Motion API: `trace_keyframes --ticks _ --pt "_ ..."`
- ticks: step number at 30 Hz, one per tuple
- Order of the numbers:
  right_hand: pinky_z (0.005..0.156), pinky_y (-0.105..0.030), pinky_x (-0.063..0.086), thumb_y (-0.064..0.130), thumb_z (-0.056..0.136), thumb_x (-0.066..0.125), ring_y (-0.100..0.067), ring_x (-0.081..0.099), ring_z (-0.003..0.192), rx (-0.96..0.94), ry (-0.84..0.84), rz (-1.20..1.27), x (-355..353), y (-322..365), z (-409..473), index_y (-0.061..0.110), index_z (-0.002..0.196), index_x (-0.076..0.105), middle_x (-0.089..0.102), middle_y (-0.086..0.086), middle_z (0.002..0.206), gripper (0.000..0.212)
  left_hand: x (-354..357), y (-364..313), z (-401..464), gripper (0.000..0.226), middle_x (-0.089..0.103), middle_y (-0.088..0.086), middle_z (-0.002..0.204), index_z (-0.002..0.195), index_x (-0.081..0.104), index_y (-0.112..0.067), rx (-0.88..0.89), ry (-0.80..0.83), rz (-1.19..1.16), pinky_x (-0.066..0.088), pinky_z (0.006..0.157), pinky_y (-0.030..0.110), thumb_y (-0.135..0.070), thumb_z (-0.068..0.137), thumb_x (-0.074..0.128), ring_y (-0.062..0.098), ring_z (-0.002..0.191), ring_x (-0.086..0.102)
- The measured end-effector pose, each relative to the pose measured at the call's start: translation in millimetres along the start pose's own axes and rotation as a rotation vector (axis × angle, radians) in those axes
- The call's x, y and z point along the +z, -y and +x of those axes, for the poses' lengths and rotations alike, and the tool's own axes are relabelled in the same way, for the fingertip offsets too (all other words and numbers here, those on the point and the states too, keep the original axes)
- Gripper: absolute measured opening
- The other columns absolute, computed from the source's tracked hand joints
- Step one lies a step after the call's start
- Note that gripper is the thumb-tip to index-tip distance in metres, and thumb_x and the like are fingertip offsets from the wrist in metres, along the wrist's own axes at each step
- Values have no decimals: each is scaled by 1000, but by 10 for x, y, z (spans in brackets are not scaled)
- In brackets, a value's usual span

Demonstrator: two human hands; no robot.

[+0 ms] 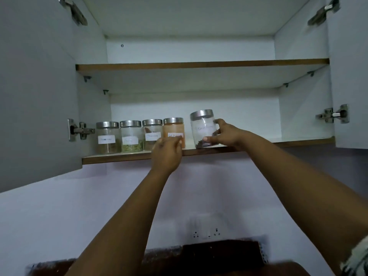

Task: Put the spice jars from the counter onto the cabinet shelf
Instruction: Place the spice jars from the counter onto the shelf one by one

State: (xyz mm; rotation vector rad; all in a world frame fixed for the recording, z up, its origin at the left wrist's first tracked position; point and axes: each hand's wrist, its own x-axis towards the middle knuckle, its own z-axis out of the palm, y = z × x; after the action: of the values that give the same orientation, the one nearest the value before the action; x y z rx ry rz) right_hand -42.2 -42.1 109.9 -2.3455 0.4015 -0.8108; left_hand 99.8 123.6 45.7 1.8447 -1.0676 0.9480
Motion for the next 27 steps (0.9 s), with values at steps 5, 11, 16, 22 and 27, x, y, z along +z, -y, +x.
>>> trace_keyframes --ticks 5,11,16,22,27 --pt "101 -36 43 36 78 79 -25 52 120 99 14 -26 129 -65 294 14 149 21 52 -7 132 95 369 423 -112 24 54 4 85 81 56 -13 146 -269 202 42 75 38 -28 97 45 23 78 46" --pt "93 -29 42 30 81 77 -18 55 105 124 60 22 291 -88 571 13 149 26 55 -4 130 87 480 524 -115 17 52 1 88 87 55 -15 251 -382 251 36 76 34 -27 98 48 19 78 43" --pt "103 -33 39 34 79 78 -21 52 119 138 94 14 331 -122 676 15 154 16 52 -6 139 98 543 512 -113 18 52 2 85 89 57 -14 265 -447 283 33 75 32 -26 97 45 19 75 43" --pt "114 -36 28 42 80 75 -25 37 139 188 110 -32 330 -122 698 15 156 -5 42 -3 150 114 564 538 -112 21 51 1 85 88 57 -16 271 -453 296 31 75 30 -28 98 43 18 76 42" --pt "116 -37 23 39 84 71 -25 29 144 205 120 -5 271 -162 712 19 149 -27 36 -8 154 119 539 550 -108 22 51 1 85 87 57 -16 285 -434 303 31 74 29 -29 99 43 18 76 41"
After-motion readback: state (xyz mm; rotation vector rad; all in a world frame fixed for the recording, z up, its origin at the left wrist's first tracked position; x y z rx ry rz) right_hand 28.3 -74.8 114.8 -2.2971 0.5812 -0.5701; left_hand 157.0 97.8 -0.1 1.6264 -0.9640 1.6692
